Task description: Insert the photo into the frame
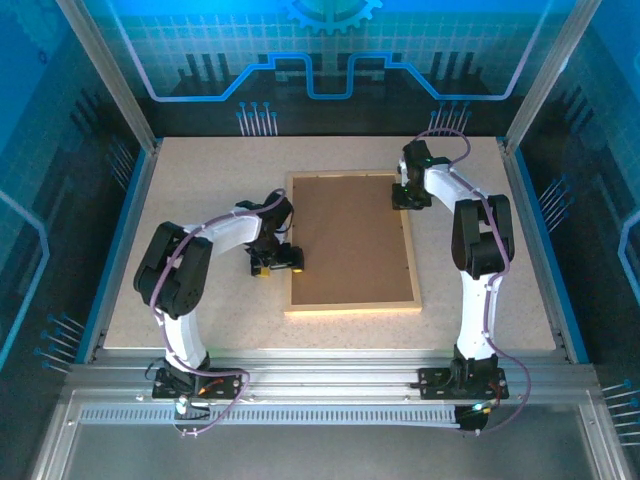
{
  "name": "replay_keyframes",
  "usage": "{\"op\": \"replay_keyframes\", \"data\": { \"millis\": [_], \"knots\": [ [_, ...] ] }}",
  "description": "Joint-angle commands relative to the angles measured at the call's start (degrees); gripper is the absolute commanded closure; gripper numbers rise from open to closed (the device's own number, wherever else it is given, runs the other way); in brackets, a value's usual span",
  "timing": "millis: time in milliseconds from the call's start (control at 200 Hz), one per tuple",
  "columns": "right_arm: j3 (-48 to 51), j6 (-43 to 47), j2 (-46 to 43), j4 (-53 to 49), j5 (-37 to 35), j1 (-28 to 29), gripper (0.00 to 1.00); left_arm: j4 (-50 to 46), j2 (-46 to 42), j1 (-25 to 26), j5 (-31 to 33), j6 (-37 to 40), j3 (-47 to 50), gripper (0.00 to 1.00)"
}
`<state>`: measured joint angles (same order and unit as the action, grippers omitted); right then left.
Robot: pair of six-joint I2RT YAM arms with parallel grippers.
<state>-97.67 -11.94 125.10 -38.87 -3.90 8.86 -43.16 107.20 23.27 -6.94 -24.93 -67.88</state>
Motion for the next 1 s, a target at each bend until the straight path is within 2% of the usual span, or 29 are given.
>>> {"op": "replay_keyframes", "data": {
  "millis": [0,160,395,455,475,535,660,725,996],
  "knots": [
    [1.7,0.2,-0.3,-3.0,3.7,1.3,0.68,3.9,4.3,3.6,-0.6,1.5,1.7,0.14],
    [1.4,0.2,-1.1,-3.5,3.1,0.5,0.66,2.1,-2.9,0.6,1.0,2.9,-0.9,0.13],
    [3.8,0.4,-6.5,-2.6,2.7,-0.6,0.43,8.7,-8.4,-5.0,0.3,1.7,0.2,0.09],
    [5.7,0.8,-8.4,-2.3,2.5,-0.7,0.37,11.8,-8.7,-6.2,-0.7,0.3,1.5,0.05],
    [6.3,0.8,-9.0,-2.3,2.5,-0.7,0.35,12.8,-8.7,-6.5,-1.0,-0.2,1.9,0.01],
    [8.8,1.1,-10.6,-2.1,2.2,-0.9,0.32,14.7,-7.7,-6.9,-1.9,-1.0,2.3,0.01],
    [14.3,0.7,-13.9,-1.8,1.4,-1.3,0.30,19.7,-4.8,-6.7,-5.8,-3.4,2.5,0.01],
    [17.4,-0.2,-15.5,-1.2,3.2,-1.4,0.30,21.9,-3.5,-6.6,-7.2,-4.7,2.7,0.01],
    [32.8,-3.9,-24.4,4.6,10.1,-0.7,0.30,27.2,0.9,-4.7,-7.5,-5.6,0.2,0.01]
  ]
}}
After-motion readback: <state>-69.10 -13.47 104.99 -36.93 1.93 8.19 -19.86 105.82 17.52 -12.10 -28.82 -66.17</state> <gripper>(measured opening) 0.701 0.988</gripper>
